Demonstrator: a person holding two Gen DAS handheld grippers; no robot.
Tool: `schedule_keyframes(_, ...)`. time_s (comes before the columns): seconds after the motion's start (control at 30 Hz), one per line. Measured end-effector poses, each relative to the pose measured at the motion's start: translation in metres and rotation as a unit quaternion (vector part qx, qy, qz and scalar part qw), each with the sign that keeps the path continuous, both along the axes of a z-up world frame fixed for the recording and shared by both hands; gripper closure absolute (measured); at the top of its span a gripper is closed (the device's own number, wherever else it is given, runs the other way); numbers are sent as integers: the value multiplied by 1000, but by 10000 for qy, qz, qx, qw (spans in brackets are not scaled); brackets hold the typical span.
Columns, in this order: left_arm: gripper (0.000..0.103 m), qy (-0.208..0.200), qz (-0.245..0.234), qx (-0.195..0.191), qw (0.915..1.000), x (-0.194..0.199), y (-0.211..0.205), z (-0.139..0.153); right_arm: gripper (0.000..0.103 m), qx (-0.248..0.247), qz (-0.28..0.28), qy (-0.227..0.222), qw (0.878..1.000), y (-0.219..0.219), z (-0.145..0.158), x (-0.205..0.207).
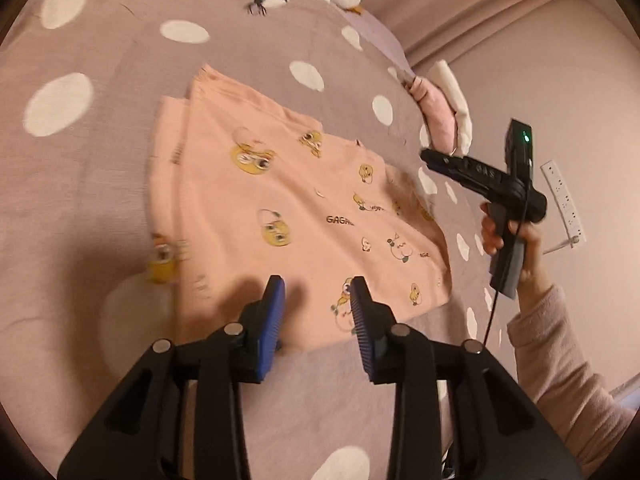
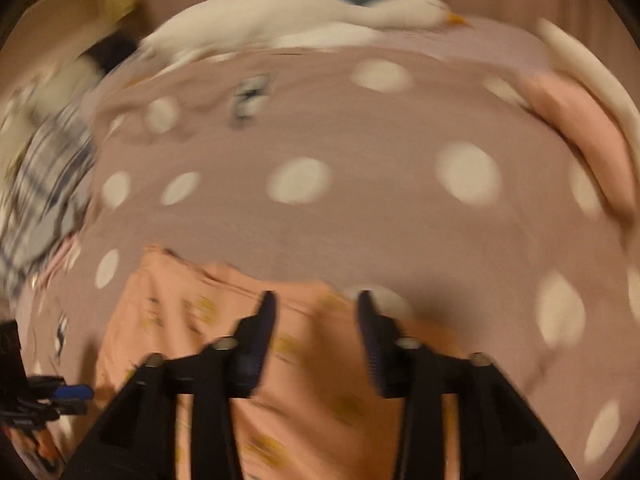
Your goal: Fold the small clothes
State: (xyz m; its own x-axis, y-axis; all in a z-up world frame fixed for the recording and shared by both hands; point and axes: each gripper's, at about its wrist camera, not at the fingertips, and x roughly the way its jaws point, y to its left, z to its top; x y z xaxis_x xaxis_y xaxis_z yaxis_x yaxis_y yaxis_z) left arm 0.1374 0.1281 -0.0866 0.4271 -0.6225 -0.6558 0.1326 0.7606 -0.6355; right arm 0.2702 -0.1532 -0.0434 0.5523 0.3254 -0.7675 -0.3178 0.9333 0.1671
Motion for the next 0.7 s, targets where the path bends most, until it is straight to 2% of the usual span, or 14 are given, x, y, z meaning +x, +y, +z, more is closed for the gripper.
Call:
schedule_keyframes(0.1,69,142,20,-42,9999,9,-13,-9,56,25,-263,161,9995,-26,-14,-1)
schedule_keyframes(0.17,65,192,68,-26,9998,16,-16,-12,56,137,-251,272,9992,-31,-21,0)
schedule_keyframes(0.3,63,278,209,47,9994,20,-16,-14,56,-378,-346,249,9984,-19,-38,9)
schedule_keyframes(0.53,62,276,346,251,9987,20,-10,-11,57,-492,-285,242,9981,-11,-58,22)
schedule_keyframes(0.57,62,284,368,274,9985,21,-10,-11,69,-533,-238,135,9982,-8,-58,21)
schedule_keyframes(0.6,62,285,384,295,9984,22,-9,-12,90,-572,-168,15,9982,-4,-57,19)
schedule_keyframes(0.63,62,285,396,321,9983,23,-10,-13,96,-640,-138,-103,9978,0,-56,17)
schedule_keyframes(0.7,62,274,414,380,9980,25,-10,-14,98,-640,-87,-319,9974,2,-50,12)
